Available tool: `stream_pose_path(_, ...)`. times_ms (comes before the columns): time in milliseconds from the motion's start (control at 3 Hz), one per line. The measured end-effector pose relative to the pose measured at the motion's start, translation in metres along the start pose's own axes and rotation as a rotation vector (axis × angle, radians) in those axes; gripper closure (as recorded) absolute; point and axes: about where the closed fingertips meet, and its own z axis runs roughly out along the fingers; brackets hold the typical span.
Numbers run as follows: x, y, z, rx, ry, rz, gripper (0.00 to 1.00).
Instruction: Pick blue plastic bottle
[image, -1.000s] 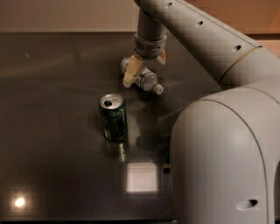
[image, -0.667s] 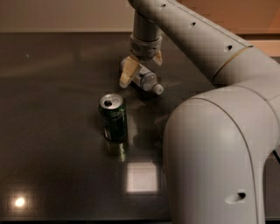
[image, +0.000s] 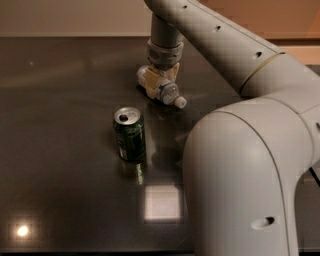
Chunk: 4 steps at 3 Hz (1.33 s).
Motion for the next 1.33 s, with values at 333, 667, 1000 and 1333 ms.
stream_pose_path(333, 0.001, 0.002, -0.005, -0.003, -0.009, -0.011, 0.64)
stream_pose_path(667, 0.003, 0.006, -0.024, -0.013, -0.041, -0.052, 0.88)
stream_pose_path(1000, 0.008, 0.013, -0.055, -0.016, -0.084, -0.116, 1.00)
stream_pose_path(1333, 0.014, 0.022, -0.089, 0.000, -0.113, -0.204, 1.00)
